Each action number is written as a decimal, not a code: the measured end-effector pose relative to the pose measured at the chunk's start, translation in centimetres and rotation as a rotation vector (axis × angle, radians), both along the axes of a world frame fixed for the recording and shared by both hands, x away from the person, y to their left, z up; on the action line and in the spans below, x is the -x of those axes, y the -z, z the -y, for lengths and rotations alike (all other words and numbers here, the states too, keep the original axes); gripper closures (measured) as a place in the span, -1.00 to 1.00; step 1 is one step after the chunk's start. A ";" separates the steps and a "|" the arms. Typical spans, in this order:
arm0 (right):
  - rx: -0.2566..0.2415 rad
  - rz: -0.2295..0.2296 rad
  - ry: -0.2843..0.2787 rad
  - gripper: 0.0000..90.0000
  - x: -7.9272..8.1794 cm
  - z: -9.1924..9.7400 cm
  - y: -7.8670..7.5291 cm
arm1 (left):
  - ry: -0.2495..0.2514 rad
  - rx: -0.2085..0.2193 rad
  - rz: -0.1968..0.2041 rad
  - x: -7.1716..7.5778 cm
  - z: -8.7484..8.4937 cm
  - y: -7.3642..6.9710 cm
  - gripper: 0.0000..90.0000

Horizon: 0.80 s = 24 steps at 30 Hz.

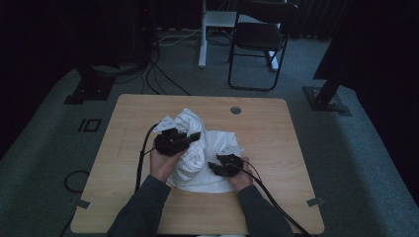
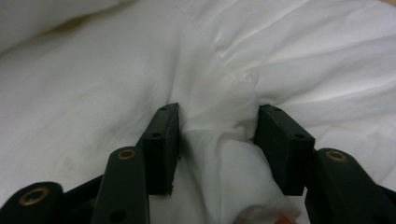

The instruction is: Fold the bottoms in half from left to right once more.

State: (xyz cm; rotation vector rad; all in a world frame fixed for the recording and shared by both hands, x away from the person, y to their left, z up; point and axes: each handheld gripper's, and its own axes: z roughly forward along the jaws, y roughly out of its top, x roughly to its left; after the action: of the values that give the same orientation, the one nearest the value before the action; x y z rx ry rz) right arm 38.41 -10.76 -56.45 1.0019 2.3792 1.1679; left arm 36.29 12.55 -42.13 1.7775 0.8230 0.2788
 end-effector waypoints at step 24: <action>0.014 0.012 -0.012 0.16 -0.4 0.3 0.1 | 0.067 0.021 -0.023 -0.4 3.3 0.4 0.82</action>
State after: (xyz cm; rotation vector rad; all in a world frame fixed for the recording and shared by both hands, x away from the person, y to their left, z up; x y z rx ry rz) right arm 38.82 -11.03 -56.54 0.9750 2.3839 1.1568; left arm 36.72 9.23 -42.52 1.7877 0.7777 0.2055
